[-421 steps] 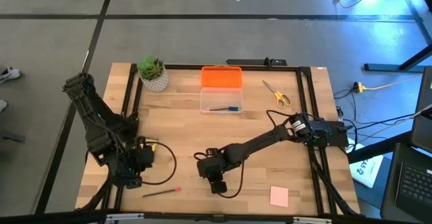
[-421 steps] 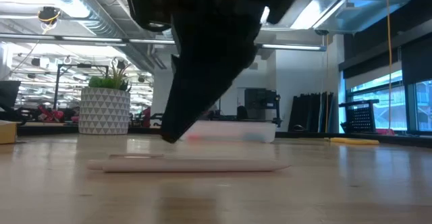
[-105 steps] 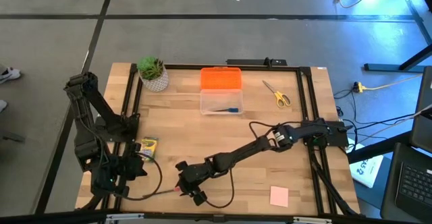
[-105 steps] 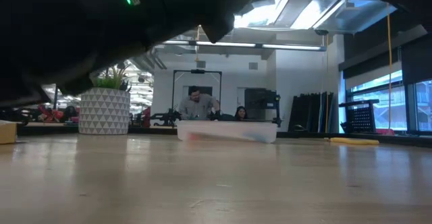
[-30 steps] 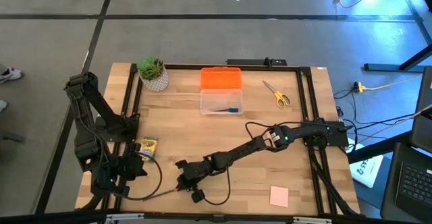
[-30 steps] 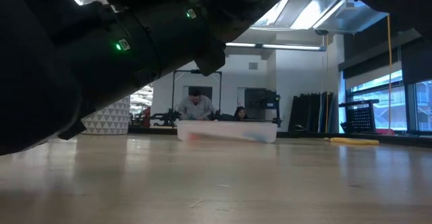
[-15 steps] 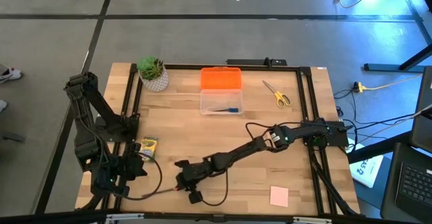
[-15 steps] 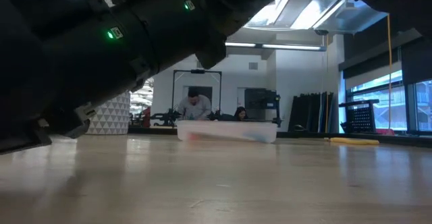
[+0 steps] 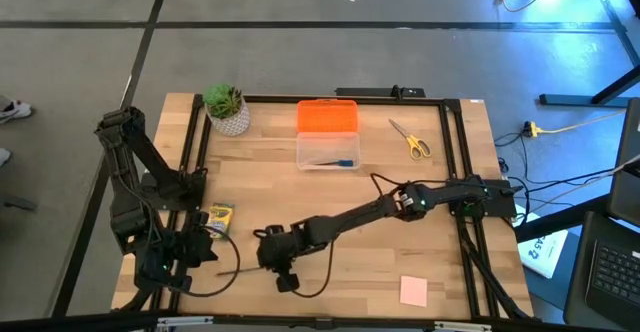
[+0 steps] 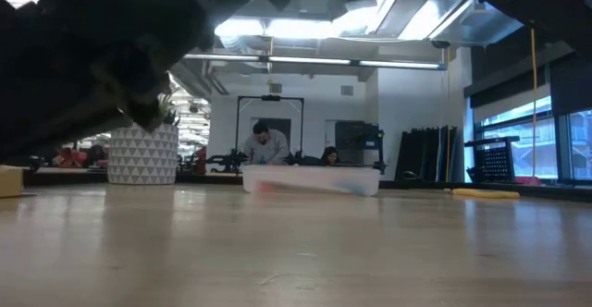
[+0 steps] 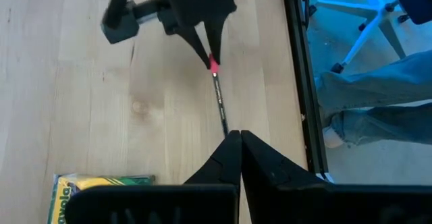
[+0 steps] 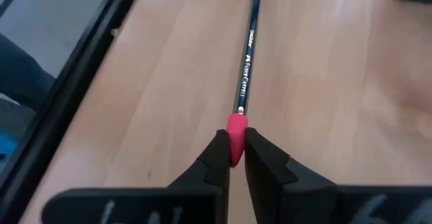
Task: Pack school essentials
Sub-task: Put the black pencil into the orange supply box
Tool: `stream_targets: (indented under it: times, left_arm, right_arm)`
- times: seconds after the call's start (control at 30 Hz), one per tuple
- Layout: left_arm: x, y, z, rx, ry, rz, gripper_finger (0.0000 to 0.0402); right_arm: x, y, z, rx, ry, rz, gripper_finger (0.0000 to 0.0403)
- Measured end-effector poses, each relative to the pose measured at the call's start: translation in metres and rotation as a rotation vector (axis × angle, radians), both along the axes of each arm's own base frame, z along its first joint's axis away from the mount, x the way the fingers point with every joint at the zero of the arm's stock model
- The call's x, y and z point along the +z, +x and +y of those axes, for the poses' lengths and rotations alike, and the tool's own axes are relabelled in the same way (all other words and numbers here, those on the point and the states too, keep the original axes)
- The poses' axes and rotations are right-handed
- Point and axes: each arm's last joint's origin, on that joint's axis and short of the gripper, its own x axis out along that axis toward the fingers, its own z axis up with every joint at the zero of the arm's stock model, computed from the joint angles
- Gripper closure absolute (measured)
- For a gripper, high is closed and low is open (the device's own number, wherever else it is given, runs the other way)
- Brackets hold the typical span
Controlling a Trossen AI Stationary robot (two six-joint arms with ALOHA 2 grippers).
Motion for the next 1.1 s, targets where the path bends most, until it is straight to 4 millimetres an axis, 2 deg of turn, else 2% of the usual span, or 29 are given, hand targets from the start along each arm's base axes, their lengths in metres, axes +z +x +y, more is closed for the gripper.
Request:
stream_targets:
  times: [0.4,0.6,0.8,1.1]
  left_arm:
    - [0.0,0.0,0.0,-0.005,0.004,-0.001,0.0401]
    - [0.0,0.0,0.0,-0.006,0.005,-0.002,0.0401]
    - [0.0,0.0,0.0,-0.006,0.005,-0.001,0.0401]
    - [0.0,0.0,0.0,-0.003,0.008,-0.007,0.0401]
  right_arm:
    - [0.022,-0.009,-0.007,-0.032,-0.009,0.059,0.0367]
    - [0.04,-0.016,-0.012,-0.05,-0.034,0.08,0.0367]
    - [0.075,-0.03,-0.017,-0.085,-0.081,0.078,0.0367]
    - [0.124,-0.06,-0.038,-0.18,-0.222,0.133,0.0367]
